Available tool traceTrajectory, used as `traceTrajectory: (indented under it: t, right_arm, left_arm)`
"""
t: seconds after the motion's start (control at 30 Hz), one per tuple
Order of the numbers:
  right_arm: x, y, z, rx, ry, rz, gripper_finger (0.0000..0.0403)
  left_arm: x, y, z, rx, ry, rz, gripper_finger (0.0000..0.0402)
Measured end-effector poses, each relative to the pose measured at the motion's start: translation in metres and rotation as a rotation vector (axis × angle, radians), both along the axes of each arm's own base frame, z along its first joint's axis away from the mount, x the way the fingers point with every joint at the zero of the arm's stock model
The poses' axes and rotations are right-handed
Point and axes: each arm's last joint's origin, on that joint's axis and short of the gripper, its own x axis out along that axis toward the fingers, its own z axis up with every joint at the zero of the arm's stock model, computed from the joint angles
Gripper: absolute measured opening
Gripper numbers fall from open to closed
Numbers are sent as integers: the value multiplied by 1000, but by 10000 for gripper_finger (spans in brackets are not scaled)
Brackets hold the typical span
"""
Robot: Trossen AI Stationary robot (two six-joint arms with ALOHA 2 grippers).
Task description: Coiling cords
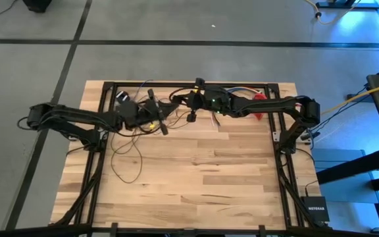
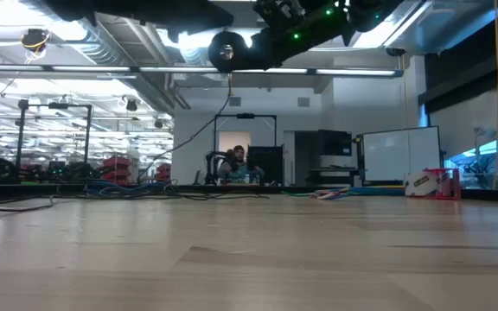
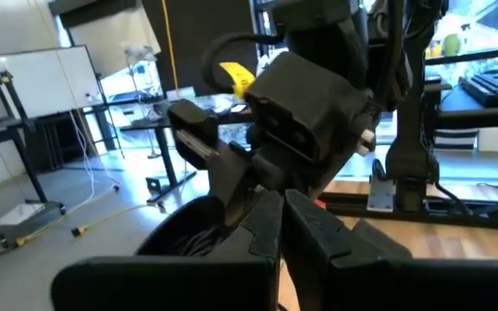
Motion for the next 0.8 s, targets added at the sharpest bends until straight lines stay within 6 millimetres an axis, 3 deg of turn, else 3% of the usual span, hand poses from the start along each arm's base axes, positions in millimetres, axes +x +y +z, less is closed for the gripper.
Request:
traceTrajectory:
  t: [0.3, 0.47, 0.57, 0.8]
  right_arm:
    - [0, 0, 2, 21, -25, -4, 3]
    - [1, 0, 2, 38, -43, -8, 3]
    - [1, 0, 2, 48, -43, 6, 3]
    - [1, 0, 1, 50, -42, -5, 3]
  left_arm:
    - [7, 0, 4, 36, -37, 2, 6]
    - [14, 1, -2, -23, -55, -6, 6]
    - [14, 1, -5, 28, -5, -4, 8]
    - [11, -2, -1, 110, 41, 5, 81]
